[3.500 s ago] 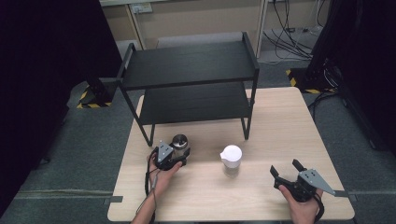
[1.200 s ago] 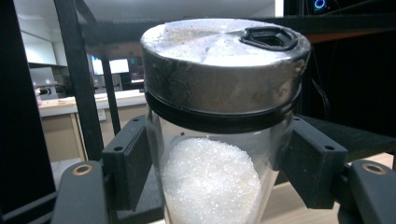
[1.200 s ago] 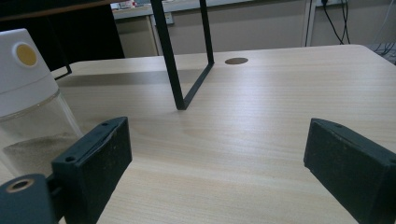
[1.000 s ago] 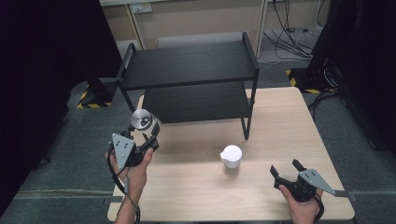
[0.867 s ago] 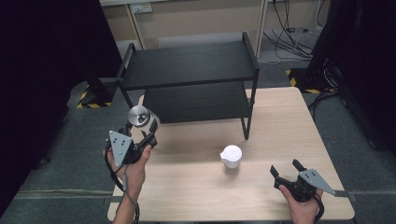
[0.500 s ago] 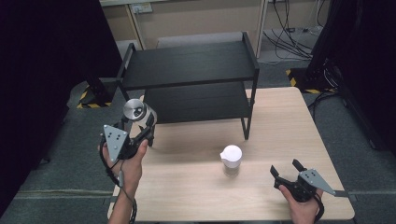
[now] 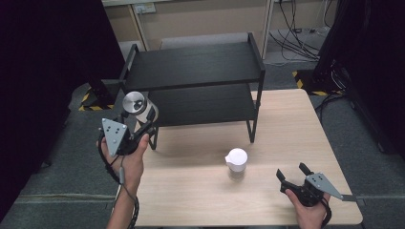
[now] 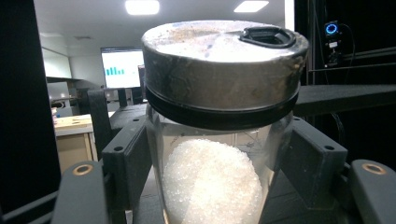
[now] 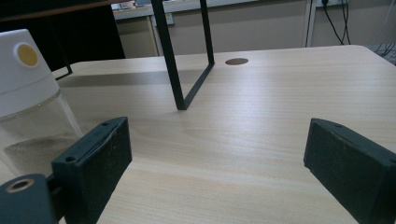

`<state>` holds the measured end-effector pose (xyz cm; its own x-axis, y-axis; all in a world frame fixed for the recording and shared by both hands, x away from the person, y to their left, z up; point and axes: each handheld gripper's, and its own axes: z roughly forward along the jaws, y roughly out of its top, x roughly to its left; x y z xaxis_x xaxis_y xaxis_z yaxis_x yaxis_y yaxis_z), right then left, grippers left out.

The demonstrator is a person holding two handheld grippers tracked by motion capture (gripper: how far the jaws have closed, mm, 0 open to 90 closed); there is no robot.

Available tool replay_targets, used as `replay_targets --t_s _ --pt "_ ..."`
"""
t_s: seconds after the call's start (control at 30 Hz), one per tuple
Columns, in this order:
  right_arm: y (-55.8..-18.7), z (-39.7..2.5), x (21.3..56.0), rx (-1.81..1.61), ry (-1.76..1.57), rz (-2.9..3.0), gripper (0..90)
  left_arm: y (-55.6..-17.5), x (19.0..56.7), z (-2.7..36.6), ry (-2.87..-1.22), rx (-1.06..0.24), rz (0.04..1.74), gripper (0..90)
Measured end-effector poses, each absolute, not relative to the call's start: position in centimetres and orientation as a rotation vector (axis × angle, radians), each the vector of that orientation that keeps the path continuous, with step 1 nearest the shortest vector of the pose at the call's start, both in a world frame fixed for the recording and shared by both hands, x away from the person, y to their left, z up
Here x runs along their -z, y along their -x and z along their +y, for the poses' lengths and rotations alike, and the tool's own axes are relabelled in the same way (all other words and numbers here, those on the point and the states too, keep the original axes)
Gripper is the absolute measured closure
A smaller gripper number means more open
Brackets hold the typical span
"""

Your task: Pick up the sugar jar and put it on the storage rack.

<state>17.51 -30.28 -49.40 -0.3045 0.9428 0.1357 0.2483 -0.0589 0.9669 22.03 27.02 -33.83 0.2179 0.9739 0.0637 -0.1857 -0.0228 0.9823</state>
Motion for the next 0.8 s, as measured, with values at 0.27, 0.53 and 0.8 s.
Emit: replay_targets --t_s 0.27,0.53,0.8 --pt "-17.5 -30.3 49.4 -1.406 -1.291 1.584 7.9 -22.5 32.7 26.8 -1.211 -1.152 0.899 30.5" --pt "-17.5 -30.3 49.4 -1.406 -1.291 1.585 7.9 -22.9 31.5 26.9 -1.21 -1.149 0.905 30.6" --pt "-17.5 -30.3 49.4 -1.406 -1.291 1.586 7.9 -23.4 30.1 27.2 -1.204 -1.144 0.918 30.6"
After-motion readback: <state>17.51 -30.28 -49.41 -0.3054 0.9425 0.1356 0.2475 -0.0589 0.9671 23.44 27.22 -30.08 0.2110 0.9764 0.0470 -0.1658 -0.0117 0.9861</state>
